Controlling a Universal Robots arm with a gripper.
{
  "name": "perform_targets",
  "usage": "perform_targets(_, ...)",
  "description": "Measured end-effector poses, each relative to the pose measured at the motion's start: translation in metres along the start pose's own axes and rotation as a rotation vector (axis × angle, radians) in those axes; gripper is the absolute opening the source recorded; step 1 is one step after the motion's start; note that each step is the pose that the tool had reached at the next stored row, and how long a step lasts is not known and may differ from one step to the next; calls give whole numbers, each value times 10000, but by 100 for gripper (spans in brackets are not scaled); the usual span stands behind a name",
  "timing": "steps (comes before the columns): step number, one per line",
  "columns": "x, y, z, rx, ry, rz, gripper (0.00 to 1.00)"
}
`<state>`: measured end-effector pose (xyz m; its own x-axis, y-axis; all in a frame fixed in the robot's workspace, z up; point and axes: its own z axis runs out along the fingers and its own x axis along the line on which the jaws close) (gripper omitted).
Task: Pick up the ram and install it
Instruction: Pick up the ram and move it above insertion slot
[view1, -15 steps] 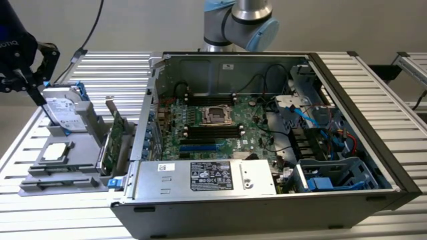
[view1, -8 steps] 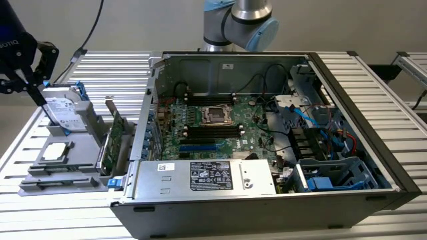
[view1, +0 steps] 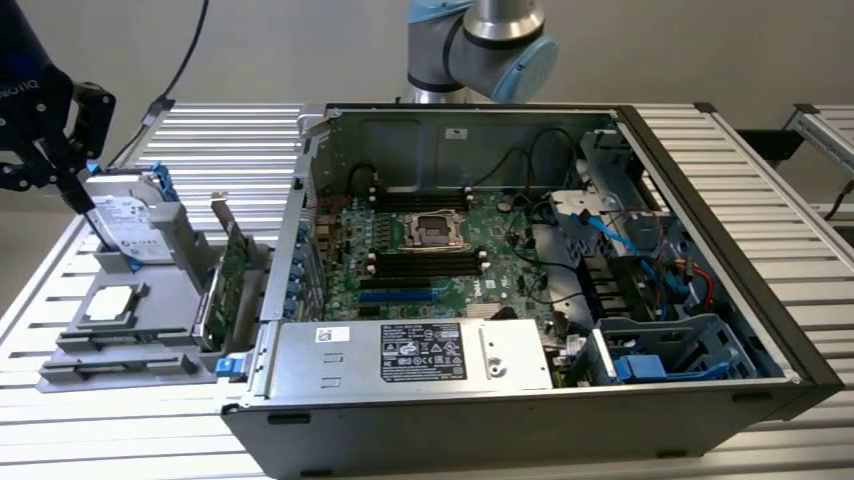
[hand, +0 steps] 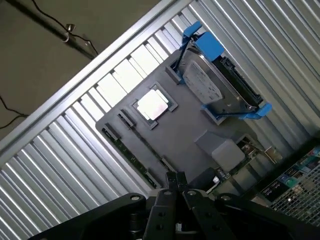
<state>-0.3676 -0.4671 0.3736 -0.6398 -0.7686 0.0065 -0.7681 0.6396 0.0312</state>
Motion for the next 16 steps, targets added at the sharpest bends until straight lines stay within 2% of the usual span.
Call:
perform_targets(10, 0, 0, 11, 11, 65, -1809, 11)
perform_targets(16, 0, -1, 16, 20, 152, -2901, 11)
